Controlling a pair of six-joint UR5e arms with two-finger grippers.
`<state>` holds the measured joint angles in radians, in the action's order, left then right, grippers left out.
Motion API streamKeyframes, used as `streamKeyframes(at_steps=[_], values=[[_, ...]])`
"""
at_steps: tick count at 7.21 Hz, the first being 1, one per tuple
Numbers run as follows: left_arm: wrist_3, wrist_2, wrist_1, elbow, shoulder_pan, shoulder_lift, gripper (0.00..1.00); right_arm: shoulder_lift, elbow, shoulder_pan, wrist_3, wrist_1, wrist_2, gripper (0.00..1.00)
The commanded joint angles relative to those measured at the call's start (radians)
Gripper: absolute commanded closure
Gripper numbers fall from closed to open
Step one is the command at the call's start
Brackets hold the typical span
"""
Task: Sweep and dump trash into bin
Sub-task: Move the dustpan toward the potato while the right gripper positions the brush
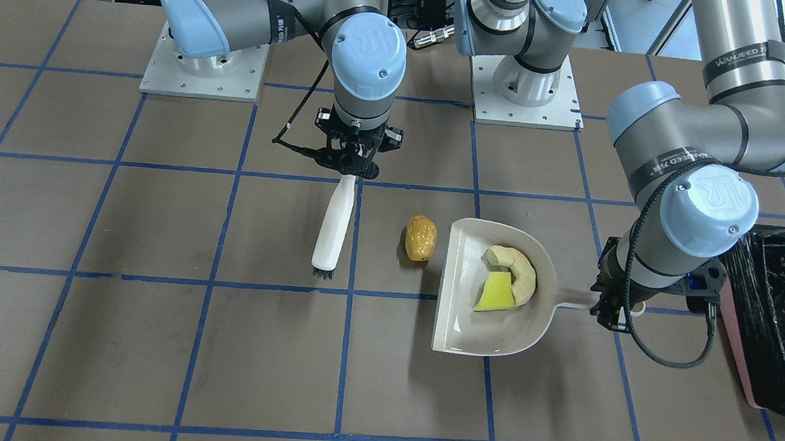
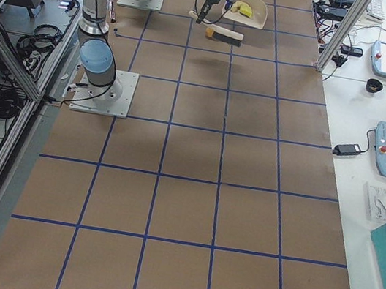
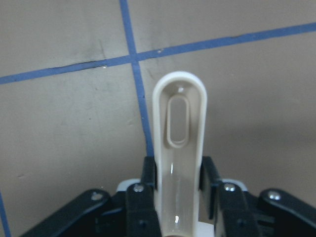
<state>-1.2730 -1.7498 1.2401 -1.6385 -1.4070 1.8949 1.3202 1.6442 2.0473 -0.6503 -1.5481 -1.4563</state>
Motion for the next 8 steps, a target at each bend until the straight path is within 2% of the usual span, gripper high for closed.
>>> streamKeyframes(at_steps=[1,3,4,5,6,8], values=[[-0.008,-0.042,-0.011,-0.125,0.066,-0.074,1.0,-0.01,0.012,0.04,-0.041,0.002,0.002,1.0],[-0.029,-0.042,-0.179,-0.264,0.085,-0.117,1.0,-0.01,0.081,0.06,-0.063,-0.01,0.004,1.0],[-0.045,-0.042,-0.306,-0.358,0.095,-0.137,1.0,-0.006,0.123,0.063,-0.068,-0.056,0.007,1.0],[-0.048,-0.057,-0.371,-0.406,0.095,-0.154,1.0,-0.009,0.152,0.091,-0.092,-0.111,0.028,1.0],[-0.068,-0.077,-0.373,-0.418,0.089,-0.174,1.0,-0.015,0.169,0.112,-0.132,-0.159,0.039,1.0],[-0.113,-0.083,-0.361,-0.434,0.077,-0.212,1.0,-0.01,0.155,0.114,-0.168,-0.162,0.039,1.0]])
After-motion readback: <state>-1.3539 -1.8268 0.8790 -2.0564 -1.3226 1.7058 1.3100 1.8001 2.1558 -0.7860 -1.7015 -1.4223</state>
